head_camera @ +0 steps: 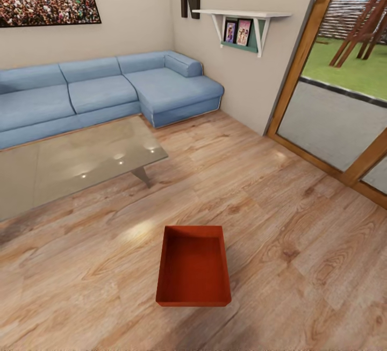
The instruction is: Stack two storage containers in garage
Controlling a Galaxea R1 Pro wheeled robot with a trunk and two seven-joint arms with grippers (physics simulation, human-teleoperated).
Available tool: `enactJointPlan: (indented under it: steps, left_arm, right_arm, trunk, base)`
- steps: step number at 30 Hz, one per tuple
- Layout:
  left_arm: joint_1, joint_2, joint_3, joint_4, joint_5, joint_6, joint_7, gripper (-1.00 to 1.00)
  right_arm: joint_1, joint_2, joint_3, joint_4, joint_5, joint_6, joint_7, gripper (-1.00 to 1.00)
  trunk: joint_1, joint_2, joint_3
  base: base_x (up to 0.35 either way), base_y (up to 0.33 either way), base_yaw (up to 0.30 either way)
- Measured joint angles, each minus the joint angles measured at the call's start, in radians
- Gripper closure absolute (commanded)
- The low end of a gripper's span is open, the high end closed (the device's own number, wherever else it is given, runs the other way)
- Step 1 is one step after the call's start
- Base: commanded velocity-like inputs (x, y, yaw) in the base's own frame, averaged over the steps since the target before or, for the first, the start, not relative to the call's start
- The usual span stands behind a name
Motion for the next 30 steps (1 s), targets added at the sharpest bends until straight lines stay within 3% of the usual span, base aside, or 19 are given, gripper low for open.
enactJointPlan:
  steps: [30]
  left_arm:
    - [0.000, 0.000, 0.000, 0.000, 0.000, 0.000, 0.000, -1.00]
  right_arm:
    - [0.000, -0.001, 0.000, 0.000, 0.000, 0.000, 0.000, -1.00]
  trunk:
    - [0.000, 0.000, -0.047]
  base:
    - [0.000, 0.000, 0.000]
